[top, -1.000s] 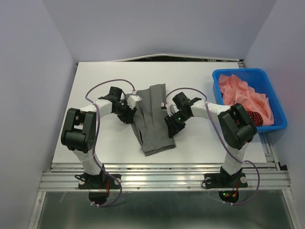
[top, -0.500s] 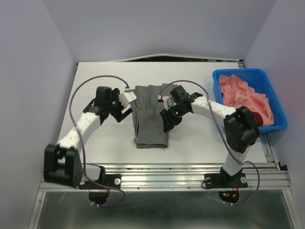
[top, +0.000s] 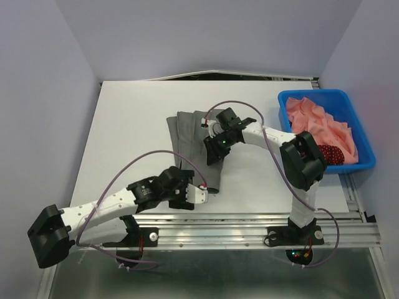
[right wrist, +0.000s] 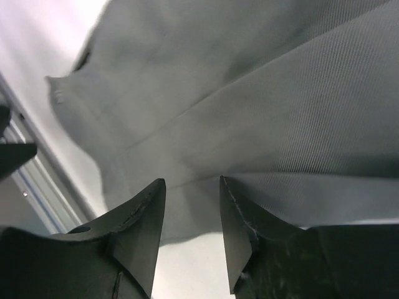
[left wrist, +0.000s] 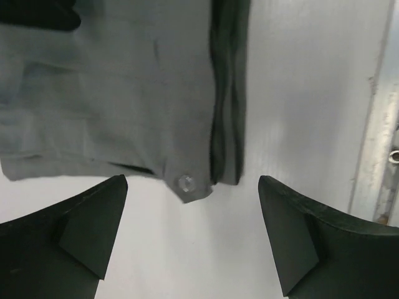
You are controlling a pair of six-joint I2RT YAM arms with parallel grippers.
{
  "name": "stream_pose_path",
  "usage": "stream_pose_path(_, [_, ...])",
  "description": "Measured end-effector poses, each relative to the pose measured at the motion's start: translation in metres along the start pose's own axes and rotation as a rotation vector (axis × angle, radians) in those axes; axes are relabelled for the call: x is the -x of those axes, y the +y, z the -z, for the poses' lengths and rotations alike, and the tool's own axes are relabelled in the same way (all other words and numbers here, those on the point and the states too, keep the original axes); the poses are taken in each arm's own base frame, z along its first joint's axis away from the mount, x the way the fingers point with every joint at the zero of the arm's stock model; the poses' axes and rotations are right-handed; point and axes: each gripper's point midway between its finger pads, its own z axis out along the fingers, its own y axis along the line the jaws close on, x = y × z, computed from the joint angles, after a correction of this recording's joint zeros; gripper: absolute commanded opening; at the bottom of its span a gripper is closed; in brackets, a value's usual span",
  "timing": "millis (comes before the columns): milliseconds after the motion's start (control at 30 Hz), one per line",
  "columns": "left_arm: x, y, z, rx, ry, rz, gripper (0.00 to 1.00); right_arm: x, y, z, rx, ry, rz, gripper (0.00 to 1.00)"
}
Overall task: Fold and stack the skirts
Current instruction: Fold the skirt
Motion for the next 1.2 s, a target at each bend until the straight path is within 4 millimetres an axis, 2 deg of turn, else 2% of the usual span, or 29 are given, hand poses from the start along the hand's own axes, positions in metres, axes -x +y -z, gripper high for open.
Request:
stream_pose_path(33, [0.006, -0.015, -0.004, -0.033, -0.010, -0.024, 0.98, -0.004, -0.004, -0.008, 0.001, 0.015, -0.014, 0.44])
stream_pose_path(100, [0.010, -0.027, -0.008, -0.042, -0.007, -0.051, 0.98, -0.015, -0.014, -0.023, 0.002, 0.055, -0.043, 0.44])
stream_pose_path(200, [0.010, -0.037, -0.016, -0.040, 0.012, -0.095, 0.97, -0.020, -0.019, -0.033, 0.013, 0.067, -0.065, 0.44])
stream_pose_path(300, [0.005, -0.044, -0.032, -0.044, 0.064, -0.128, 0.93, -0.018, -0.019, -0.034, 0.017, 0.056, -0.059, 0.44])
stream_pose_path(333, [0.003, -0.042, -0.037, -0.030, 0.085, -0.137, 0.90, -0.018, -0.019, -0.034, 0.018, 0.054, -0.058, 0.43])
stream_pose_path(400, [0.012, -0.033, -0.048, 0.017, 0.080, -0.125, 0.88, -0.018, -0.020, -0.035, 0.019, 0.051, -0.055, 0.44])
stream_pose_path(500, [0.016, -0.021, -0.059, 0.083, 0.088, -0.113, 0.79, -0.018, -0.022, -0.036, 0.018, 0.044, -0.051, 0.43])
stream_pose_path(600, [0.016, -0.013, -0.068, 0.133, 0.100, -0.108, 0.62, -0.018, -0.023, -0.037, 0.019, 0.043, -0.042, 0.43])
stream_pose_path(633, [0.015, -0.011, -0.071, 0.144, 0.107, -0.112, 0.52, -0.018, -0.023, -0.037, 0.022, 0.041, -0.039, 0.43])
stream_pose_path(700, [0.013, -0.012, -0.074, 0.143, 0.117, -0.119, 0.44, -0.018, -0.022, -0.038, 0.029, 0.040, -0.037, 0.43])
stream_pose_path(733, [0.012, -0.013, -0.074, 0.137, 0.123, -0.123, 0.31, -0.018, -0.022, -0.039, 0.032, 0.038, -0.035, 0.43])
stream_pose_path(900, [0.007, -0.020, -0.068, 0.086, 0.143, -0.123, 0.00, -0.020, -0.016, -0.042, 0.050, 0.041, -0.024, 0.43])
stream_pose_path(967, [0.013, -0.018, -0.058, 0.065, 0.137, -0.112, 0.00, -0.021, -0.012, -0.044, 0.058, 0.045, -0.015, 0.45])
stream_pose_path(1100, [0.036, -0.013, -0.038, 0.006, 0.089, -0.091, 0.00, -0.022, -0.002, -0.044, 0.056, 0.059, -0.004, 0.52])
stream_pose_path(1167, [0.044, -0.017, -0.030, -0.053, 0.075, -0.083, 0.00, -0.019, 0.000, -0.043, 0.038, 0.062, 0.004, 0.55])
stream_pose_path(1200, [0.047, -0.021, -0.027, -0.091, 0.065, -0.079, 0.00, -0.013, 0.000, -0.040, 0.020, 0.060, 0.007, 0.60])
